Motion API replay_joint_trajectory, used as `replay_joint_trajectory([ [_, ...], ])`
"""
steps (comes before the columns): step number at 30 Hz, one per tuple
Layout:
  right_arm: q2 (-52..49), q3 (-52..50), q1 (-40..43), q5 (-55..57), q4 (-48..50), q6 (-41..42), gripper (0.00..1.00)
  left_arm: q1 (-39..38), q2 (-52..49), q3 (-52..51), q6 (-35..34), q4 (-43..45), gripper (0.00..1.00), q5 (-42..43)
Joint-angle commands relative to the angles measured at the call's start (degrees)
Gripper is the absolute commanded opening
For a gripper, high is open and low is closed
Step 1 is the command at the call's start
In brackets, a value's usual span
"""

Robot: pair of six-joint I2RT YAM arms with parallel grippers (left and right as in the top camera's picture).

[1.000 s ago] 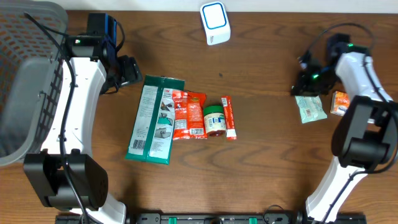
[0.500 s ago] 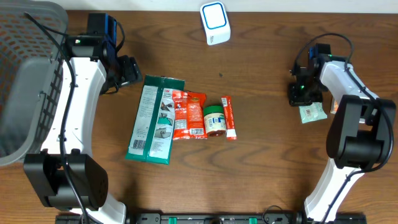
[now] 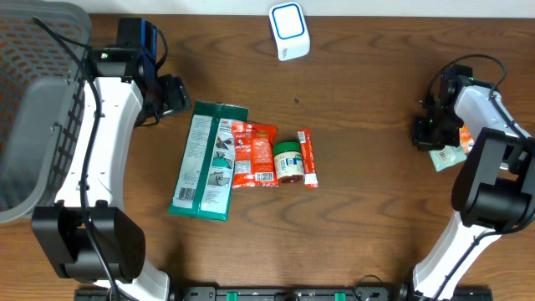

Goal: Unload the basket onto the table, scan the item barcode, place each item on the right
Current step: 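Release the wipes pack and move the right gripper back toward the items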

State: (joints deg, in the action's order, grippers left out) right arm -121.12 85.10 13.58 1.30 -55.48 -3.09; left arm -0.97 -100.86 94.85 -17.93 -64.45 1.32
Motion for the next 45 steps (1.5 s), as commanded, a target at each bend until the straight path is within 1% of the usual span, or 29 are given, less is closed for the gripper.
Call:
replay_joint_trajectory([
  [1,0.5,-0.3,0.1,-0.1,1.0,1.4,0.05,0.0,0.6,0.6,0.5,-0.2,0.84,-0.5],
  [3,0.6,0.2,0.0,-2.8,0.9,1.3,0.05,0.0,0.6,0.6,0.5,-0.2,0.84,-0.5],
  [6,1.6,2.6,0.0,-7.9,-0.7,1.2,0.08,0.0,0.6,0.6,0.5,-0.2,0.84,-0.5],
  [11,6.1,6.8,-0.9,-14.5,-7.3,0.2,0.19,0.0,0.6,0.6,0.5,-0.2,0.84,-0.5],
  [15,12.3,7.1,-3.0,-20.0,-9.5,0.3,0.29,0.0,0.6,0.6,0.5,-0.2,0.84,-0.5],
  [17,15.8,7.1,-5.3,-22.7,-10.6,0.3,0.36,0.0,0.6,0.6,0.5,-0.2,0.84,-0.5],
  [18,16.7,7.1,-6.1,-23.2,-10.8,0.3,0.37,0.0,0.6,0.6,0.5,-0.2,0.84,-0.5],
  [21,19.1,7.0,-10.7,-23.5,-11.6,1.7,0.45,0.0,0.6,0.6,0.5,-0.2,0.84,-0.5],
  [22,19.4,7.0,-12.5,-23.5,-11.6,2.7,0.47,0.0,0.6,0.6,0.5,-0.2,0.84,-0.5],
  [24,19.4,7.0,-16.0,-23.5,-11.7,5.3,0.47,0.0,0.6,0.6,0.5,-0.2,0.84,-0.5],
  [26,19.1,6.1,-20.8,-23.5,-11.5,9.4,0.51,0.0,0.6,0.6,0.5,-0.2,0.84,-0.5],
  [27,19.1,5.5,-22.6,-23.5,-11.1,10.9,0.7,0.0,0.6,0.6,0.5,-0.2,0.84,-0.5],
  [28,19.1,4.8,-24.2,-23.4,-11.0,11.6,0.99,0.0,0.6,0.6,0.5,-0.2,0.84,-0.5],
  [29,19.1,3.8,-25.9,-23.2,-10.2,11.6,0.99,0.0,0.6,0.6,0.5,-0.2,0.84,-0.5],
  [30,19.1,2.9,-27.3,-23.2,-9.5,11.6,0.95,0.0,0.6,0.6,0.5,-0.2,0.84,-0.5],
  [31,19.1,0.9,-29.5,-22.9,-7.7,12.5,0.83,0.0,0.6,0.6,0.5,-0.2,0.84,-0.5],
  [33,19.1,-1.7,-32.1,-21.5,-5.3,14.8,0.72,0.0,0.6,0.6,0.5,-0.2,0.84,-0.5],
  [35,19.1,-4.6,-34.2,-18.5,-2.1,16.6,0.66,0.0,0.6,0.6,0.5,-0.2,0.84,-0.5],
  [36,19.1,-6.2,-35.3,-16.7,-0.2,17.9,0.6,0.0,0.6,0.6,0.5,-0.2,0.84,-0.5],
  [37,19.1,-7.7,-36.2,-15.4,1.8,19.0,0.57,0.0,0.6,0.6,0.5,-0.2,0.84,-0.5],
  [38,19.1,-9.1,-36.9,-15.0,3.8,19.4,0.54,0.0,0.6,0.6,0.5,-0.2,0.84,-0.5],
  [40,19.1,-11.7,-38.2,-14.8,7.8,19.3,0.44,0.0,0.6,0.6,0.5,-0.2,0.84,-0.5],
  [42,19.1,-13.7,-38.8,-14.1,11.1,19.3,0.39,0.0,0.6,0.6,0.5,-0.2,0.84,-0.5],
  [43,19.1,-14.5,-38.9,-13.5,12.4,19.4,0.32,0.0,0.6,0.6,0.5,-0.2,0.84,-0.5],
  [45,19.1,-16.2,-39.0,-12.6,14.7,19.4,0.26,0.0,0.6,0.6,0.5,-0.2,0.84,-0.5],
])
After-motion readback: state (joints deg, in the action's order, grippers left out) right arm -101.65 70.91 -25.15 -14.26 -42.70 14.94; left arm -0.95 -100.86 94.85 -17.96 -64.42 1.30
